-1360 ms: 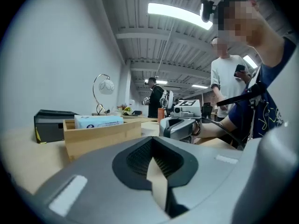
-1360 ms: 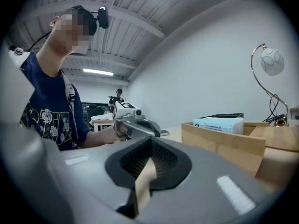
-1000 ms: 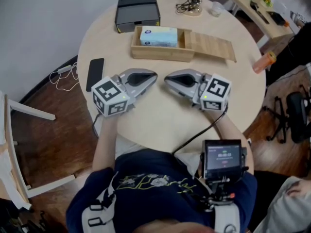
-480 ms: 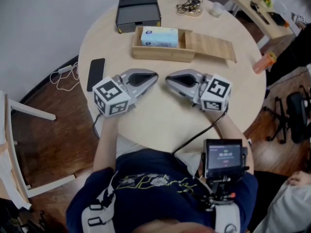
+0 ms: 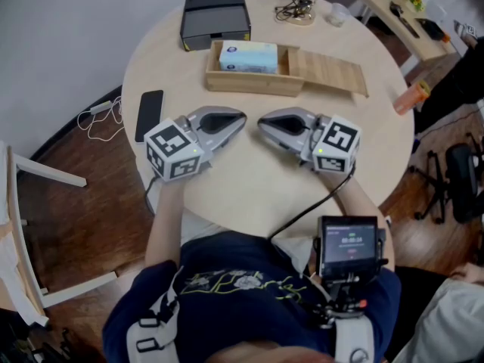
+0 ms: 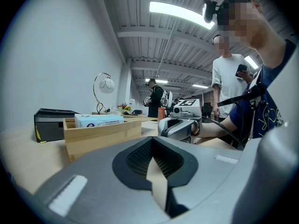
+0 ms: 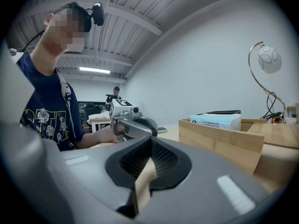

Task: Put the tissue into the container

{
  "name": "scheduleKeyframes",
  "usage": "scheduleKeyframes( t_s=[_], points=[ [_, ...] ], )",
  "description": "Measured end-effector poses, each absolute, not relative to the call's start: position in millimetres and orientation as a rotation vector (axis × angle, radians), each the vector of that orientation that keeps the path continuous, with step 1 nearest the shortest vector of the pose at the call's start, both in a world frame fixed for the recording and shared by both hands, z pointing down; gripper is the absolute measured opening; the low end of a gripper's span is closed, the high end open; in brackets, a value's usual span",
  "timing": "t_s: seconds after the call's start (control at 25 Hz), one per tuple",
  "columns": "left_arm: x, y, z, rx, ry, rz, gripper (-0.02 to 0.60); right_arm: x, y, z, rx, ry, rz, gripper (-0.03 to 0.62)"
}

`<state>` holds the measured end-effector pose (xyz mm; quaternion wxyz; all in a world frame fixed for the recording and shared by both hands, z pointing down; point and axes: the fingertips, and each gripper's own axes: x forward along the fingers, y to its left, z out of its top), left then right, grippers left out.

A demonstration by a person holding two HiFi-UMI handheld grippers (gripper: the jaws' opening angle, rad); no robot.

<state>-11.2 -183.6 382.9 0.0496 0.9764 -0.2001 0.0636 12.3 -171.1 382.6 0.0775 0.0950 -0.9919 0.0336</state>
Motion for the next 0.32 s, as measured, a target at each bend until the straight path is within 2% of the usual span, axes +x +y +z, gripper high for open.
scheduleKeyframes(
  t_s=[0.32],
  points=[
    [-10.3, -183.5, 381.3, 2.981, -0.603, 0.195, 0.005, 13.6, -171.4, 383.1, 0.279, -2.968, 0.105, 0.0]
  ],
)
